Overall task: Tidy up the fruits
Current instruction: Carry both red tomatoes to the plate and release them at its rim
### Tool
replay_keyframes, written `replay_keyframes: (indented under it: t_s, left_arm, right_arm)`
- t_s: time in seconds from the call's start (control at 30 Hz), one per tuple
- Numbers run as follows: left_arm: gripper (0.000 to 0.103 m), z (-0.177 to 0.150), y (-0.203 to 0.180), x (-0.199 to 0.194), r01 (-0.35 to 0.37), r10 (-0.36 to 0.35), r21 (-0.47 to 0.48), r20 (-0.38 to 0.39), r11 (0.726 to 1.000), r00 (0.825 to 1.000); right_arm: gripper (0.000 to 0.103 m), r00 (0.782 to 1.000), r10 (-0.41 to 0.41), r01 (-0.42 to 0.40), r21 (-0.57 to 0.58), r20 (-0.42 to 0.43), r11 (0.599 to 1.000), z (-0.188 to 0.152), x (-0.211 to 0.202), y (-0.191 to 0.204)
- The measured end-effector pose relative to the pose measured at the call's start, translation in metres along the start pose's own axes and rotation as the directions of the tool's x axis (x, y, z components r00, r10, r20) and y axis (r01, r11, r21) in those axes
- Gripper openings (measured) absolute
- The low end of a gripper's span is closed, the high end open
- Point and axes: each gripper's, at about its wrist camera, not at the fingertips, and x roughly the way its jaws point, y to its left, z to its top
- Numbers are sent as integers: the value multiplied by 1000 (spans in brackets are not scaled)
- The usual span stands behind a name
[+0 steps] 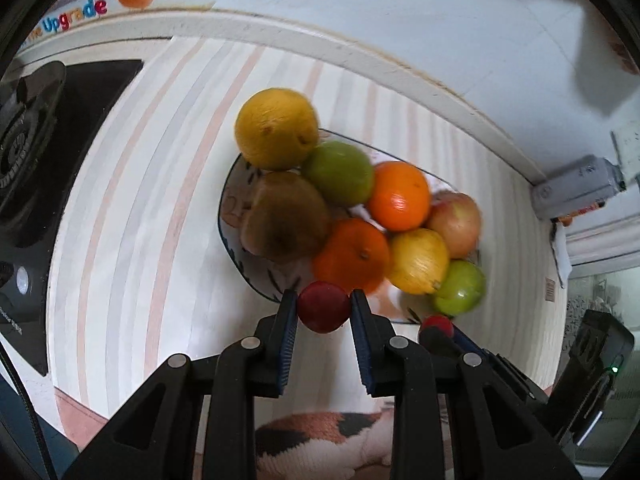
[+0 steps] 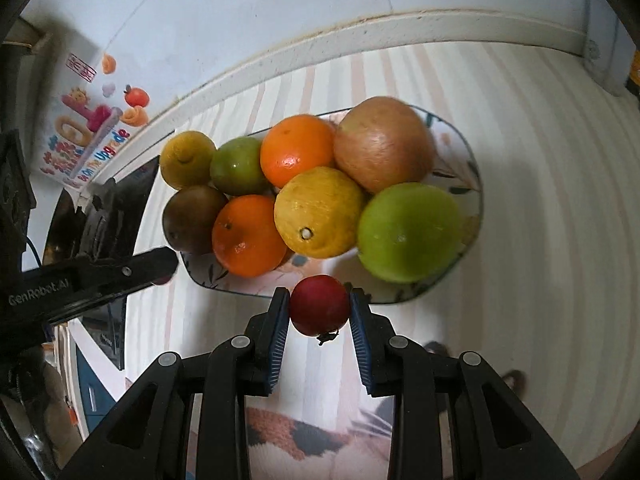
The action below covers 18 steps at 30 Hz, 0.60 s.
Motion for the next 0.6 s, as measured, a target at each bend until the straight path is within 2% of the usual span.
replay_keyframes:
  t_s: [0.3, 0.6]
  left_arm:
    - [24, 4, 14, 23, 16, -18, -53, -44, 998, 999]
    - [24, 10, 18, 35, 23, -29, -78, -72, 997, 997]
  right_arm:
    - [33, 999, -20, 19, -21, -28, 1000, 14, 26, 10]
    - [34, 999, -7, 7, -11, -37, 1000, 15, 27, 8]
